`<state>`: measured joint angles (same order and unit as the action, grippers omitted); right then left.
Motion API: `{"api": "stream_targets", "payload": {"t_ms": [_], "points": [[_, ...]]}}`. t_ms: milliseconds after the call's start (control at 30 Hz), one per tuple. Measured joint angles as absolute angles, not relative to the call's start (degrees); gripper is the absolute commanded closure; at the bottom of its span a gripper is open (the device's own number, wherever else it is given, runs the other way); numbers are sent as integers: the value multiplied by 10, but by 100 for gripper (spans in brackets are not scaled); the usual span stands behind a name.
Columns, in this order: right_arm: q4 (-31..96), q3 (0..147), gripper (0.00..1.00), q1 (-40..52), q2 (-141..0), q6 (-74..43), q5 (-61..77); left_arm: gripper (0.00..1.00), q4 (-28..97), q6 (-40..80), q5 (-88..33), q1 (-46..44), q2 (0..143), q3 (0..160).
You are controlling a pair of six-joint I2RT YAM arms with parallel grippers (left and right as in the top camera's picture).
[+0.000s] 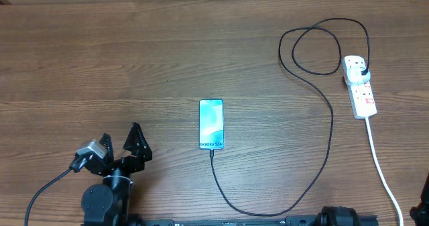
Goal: Plug charger to phone and switch on socket
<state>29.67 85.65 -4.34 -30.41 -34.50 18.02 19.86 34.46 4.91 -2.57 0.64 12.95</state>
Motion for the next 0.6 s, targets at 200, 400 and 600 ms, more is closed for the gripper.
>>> {"api": "stream_targets", "payload": {"t_ms": [200, 400, 600], "points": [[298, 856, 96, -43, -300, -345, 180, 0, 175, 345, 49, -26, 6, 89], [298, 856, 96, -43, -277, -345, 180, 0, 175, 344, 47, -26, 6, 56], [299, 856, 96, -43, -268, -345, 180, 0, 172, 344, 43, -26, 6, 56]]}}
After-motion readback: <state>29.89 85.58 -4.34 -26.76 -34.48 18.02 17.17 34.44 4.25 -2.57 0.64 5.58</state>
